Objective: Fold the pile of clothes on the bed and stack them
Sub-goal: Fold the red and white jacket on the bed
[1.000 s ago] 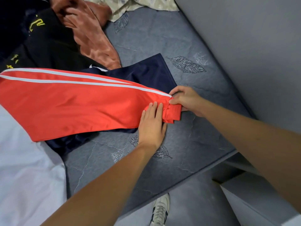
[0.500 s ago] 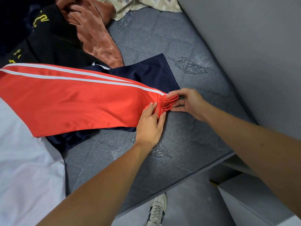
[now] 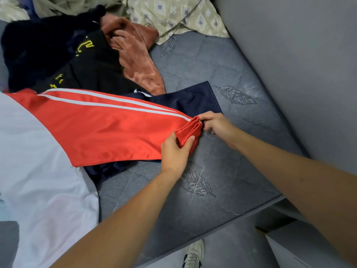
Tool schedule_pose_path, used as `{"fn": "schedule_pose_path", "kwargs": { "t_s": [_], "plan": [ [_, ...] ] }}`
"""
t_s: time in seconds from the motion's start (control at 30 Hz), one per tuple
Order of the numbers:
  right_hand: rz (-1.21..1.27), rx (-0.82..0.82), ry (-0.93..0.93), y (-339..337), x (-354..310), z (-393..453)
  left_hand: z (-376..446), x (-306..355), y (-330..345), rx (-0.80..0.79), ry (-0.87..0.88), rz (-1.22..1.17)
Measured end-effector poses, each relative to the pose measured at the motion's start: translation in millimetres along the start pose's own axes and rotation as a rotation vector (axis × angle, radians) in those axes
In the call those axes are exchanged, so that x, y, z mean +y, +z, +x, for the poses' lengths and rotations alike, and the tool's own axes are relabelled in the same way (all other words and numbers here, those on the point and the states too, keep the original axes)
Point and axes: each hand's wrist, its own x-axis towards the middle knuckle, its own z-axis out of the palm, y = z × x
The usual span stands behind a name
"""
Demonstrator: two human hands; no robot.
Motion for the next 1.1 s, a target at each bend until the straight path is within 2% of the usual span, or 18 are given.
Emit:
{"fn": "schedule_pose_path", "kwargs": {
  "t_s": [0.13,0.27,0.4,0.5,0.63,0.73,0.87,0.93,1.0,1.03,1.1],
  "plan": [
    [-0.210,-0.056,-0.182,25,-33,12,9,3,-43,0.069,-0.007,-0.010],
    [-0.322,-0.103,-0.216,61,-66,29,14,0,-91,0.150,0.016,0.027],
    [-0.380,-0.086,-0.284,105,-94,32,18,-13,-143,0.197,-0.035,0.016],
    [-0.565,-0.063,-0.296,132,-108,35,19,-23,-182,0.258,-0.059,0.022],
    [-0.603,0.060,-0.386,163,-128,46,26,-23,-222,0.312,-0.075,0.010],
    [-0.652,0.133,-0.475,189,-136,56,36,-15,-244,0.379,-0.012,0.184],
    [-0.854,0.251,-0.413,201,-118,60,38,-12,-266,0.440,0.130,0.691],
    [-0.846,0.319,-0.319,196,-111,59,32,-14,-265,0.371,0.376,0.843],
    [-0.837,0.351,-0.210,187,-107,59,19,-21,-247,0.184,0.634,0.823],
    [-0.811,0.351,-0.147,181,-106,60,10,-26,-235,0.077,0.677,0.808],
    [-0.664,0.328,-0.029,168,-105,62,-7,-36,-207,-0.113,0.593,0.811]
  ]
}}
